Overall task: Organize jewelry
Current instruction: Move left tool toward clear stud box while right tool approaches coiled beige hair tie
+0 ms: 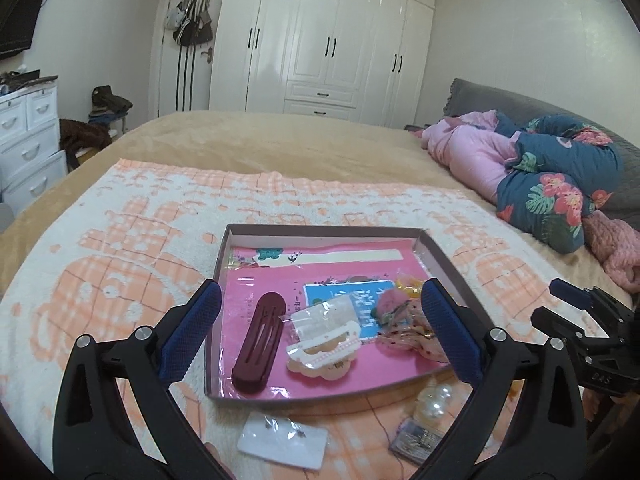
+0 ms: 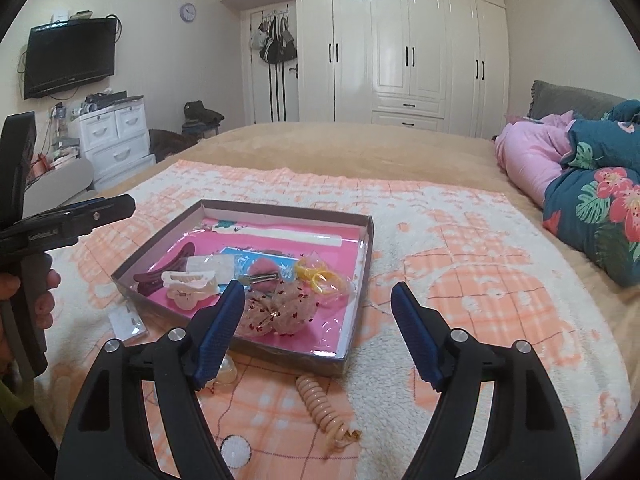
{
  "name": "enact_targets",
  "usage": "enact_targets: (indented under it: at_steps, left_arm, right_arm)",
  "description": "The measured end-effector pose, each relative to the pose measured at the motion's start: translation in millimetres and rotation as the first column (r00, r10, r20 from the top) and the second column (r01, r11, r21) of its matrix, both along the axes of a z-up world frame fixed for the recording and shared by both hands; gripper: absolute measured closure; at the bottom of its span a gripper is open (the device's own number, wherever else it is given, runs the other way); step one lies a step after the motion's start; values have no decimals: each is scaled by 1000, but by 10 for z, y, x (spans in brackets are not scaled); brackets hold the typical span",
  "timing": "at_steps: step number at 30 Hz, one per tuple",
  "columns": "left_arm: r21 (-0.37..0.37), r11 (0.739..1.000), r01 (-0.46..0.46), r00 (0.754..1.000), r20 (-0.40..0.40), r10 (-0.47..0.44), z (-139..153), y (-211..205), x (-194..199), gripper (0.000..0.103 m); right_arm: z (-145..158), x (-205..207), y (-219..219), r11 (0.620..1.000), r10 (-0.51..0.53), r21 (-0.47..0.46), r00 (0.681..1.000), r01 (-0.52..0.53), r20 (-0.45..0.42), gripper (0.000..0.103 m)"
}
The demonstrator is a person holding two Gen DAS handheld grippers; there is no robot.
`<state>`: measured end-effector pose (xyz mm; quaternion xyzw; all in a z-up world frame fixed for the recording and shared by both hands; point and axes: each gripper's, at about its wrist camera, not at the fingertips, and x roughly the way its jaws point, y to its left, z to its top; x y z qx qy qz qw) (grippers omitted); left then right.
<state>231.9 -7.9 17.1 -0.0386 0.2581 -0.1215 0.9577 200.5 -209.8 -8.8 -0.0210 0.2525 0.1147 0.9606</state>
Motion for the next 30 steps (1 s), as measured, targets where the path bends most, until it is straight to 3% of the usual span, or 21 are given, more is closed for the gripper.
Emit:
enact_targets:
  at_steps: [7, 30]
  left_arm:
    - [-3, 1000, 21, 999, 32, -21, 99, -53, -274, 12]
    - [64, 994, 91, 996, 17, -92, -156, -338, -776, 12]
  right_arm:
    - [67, -178, -63, 1000, -2, -1, 1000, 2, 24, 30]
    - [-47, -580, -209, 999, -22, -28, 1000, 22, 0, 27]
